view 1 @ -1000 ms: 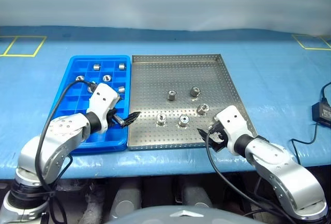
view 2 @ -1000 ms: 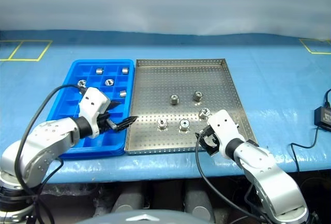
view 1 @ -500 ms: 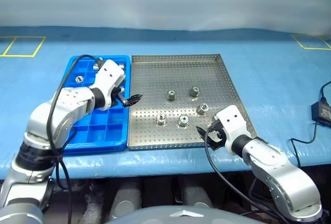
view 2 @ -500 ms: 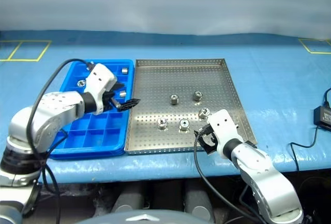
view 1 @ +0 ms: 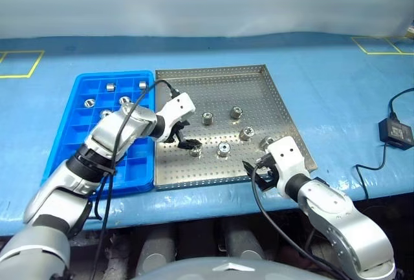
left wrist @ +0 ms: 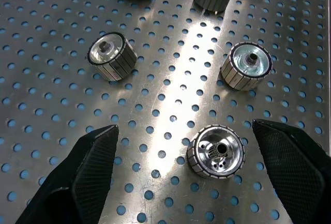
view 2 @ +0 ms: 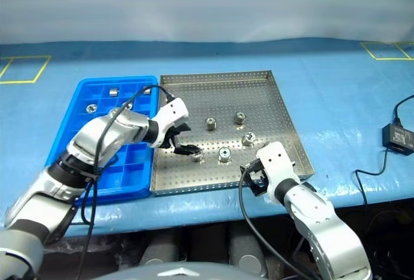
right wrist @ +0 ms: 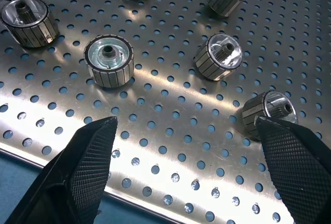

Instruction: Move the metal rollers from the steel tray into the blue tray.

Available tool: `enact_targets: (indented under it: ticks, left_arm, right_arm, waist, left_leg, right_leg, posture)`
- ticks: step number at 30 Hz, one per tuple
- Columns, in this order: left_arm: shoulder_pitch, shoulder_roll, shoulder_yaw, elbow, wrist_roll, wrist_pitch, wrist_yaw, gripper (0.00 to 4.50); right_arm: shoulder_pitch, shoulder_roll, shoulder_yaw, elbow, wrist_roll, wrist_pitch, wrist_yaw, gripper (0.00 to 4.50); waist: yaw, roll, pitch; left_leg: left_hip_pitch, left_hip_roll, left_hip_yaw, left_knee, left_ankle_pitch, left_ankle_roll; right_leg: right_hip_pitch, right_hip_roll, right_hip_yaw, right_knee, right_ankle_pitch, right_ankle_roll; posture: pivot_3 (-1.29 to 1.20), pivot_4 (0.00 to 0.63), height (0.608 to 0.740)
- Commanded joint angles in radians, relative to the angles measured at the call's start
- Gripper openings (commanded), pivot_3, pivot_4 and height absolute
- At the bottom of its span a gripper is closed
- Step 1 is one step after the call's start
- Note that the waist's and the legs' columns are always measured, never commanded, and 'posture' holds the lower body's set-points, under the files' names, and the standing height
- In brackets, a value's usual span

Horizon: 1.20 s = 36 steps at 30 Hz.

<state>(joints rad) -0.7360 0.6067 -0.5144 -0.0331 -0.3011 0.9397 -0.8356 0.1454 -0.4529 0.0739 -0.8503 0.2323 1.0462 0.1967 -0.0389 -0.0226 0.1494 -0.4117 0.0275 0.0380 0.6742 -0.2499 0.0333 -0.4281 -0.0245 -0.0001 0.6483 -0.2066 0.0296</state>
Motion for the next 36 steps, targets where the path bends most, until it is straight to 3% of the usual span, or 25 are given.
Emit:
enact_targets:
  ticks: [1,9,12,19,23,29,36]
  left_arm:
    - [-0.026,-0.030,-0.037,0.025,0.047,-0.039,-0.038,4.49]
    - [-0.017,-0.046,-0.106,0.062,0.144,-0.088,-0.091,4.49]
    - [-0.008,-0.043,-0.124,0.070,0.182,-0.102,-0.099,3.87]
    - [0.016,-0.049,-0.068,0.040,0.183,-0.094,-0.102,1.66]
    - [0.044,-0.072,0.067,-0.008,0.143,-0.066,-0.033,1.67]
    - [0.129,-0.147,0.360,-0.136,0.123,-0.007,0.206,1.67]
    - [0.318,-0.207,0.591,-0.361,0.258,-0.024,0.563,1.67]
  right_arm:
    - [0.000,0.009,-0.008,-0.048,-0.009,-0.019,-0.009,4.50]
    - [-0.008,0.016,-0.006,-0.048,-0.014,-0.016,-0.014,4.50]
    - [-0.013,0.018,-0.007,-0.046,-0.015,-0.016,-0.014,4.50]
    - [-0.030,0.017,-0.001,-0.038,-0.017,-0.011,-0.009,4.50]
    - [-0.053,0.015,0.016,-0.030,-0.016,-0.006,-0.003,4.50]
    - [-0.121,0.013,0.061,-0.009,-0.008,0.000,0.018,4.50]
    - [-0.196,0.009,0.129,0.036,-0.004,-0.022,0.065,4.50]
  waist:
    - [0.000,0.000,0.000]
    - [-0.003,0.000,0.000]
    - [-0.003,0.000,0.000]
    - [-0.003,0.000,0.000]
    - [-0.003,0.000,0.000]
    - [-0.001,0.000,0.000]
    - [0.010,0.000,0.000]
  left_leg:
    - [0.000,0.000,0.000,0.000,0.000,0.000]
    - [-0.001,0.000,0.001,0.003,-0.001,0.001]
    - [-0.001,0.000,0.001,0.004,-0.001,0.002]
    - [-0.001,0.000,0.002,0.006,-0.002,0.003]
    - [-0.001,0.000,0.002,0.007,-0.002,0.003]
    - [-0.001,0.000,0.003,0.007,-0.002,0.003]
    - [0.000,0.000,0.003,0.007,-0.002,0.003]
  right_leg:
    - [0.000,0.000,0.000,0.000,0.000,0.000]
    - [0.000,0.000,0.001,0.001,0.000,0.001]
    - [0.000,0.000,0.001,0.001,0.001,0.001]
    - [0.000,0.000,0.002,0.002,0.001,0.002]
    - [0.000,0.000,0.002,0.003,0.001,0.002]
    - [-0.001,-0.001,0.003,0.003,0.002,0.004]
    - [0.000,-0.001,0.004,0.004,0.005,0.008]
  posture:
    - [-0.13,0.150,0.740]
    - [-0.14,0.150,0.740]
    - [-0.14,0.150,0.740]
    - [-0.13,0.150,0.740]
    - [-0.11,0.150,0.740]
    - [-0.07,0.150,0.740]
    - [0.02,0.150,0.740]
